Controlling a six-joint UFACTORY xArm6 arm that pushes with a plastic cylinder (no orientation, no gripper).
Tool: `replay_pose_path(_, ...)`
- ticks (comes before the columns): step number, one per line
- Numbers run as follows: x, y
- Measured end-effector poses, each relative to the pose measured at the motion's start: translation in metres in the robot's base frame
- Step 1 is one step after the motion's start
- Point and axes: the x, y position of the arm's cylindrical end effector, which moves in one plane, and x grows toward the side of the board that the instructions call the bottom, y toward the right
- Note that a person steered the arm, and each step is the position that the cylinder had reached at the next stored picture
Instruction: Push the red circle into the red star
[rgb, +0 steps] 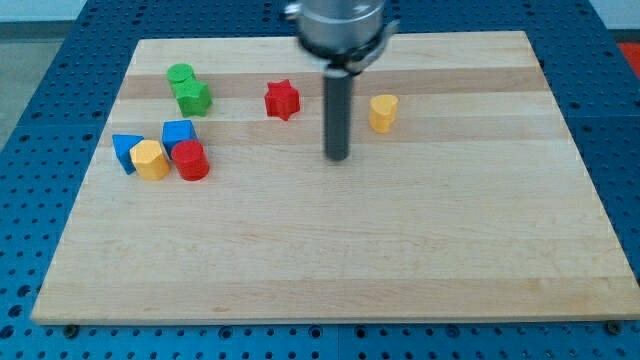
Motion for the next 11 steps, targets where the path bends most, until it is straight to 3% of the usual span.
replay_pose_path(2,0.101,-0.088)
replay_pose_path(4,0.084,-0.148)
replay_pose_path(11,0.039,-0.164)
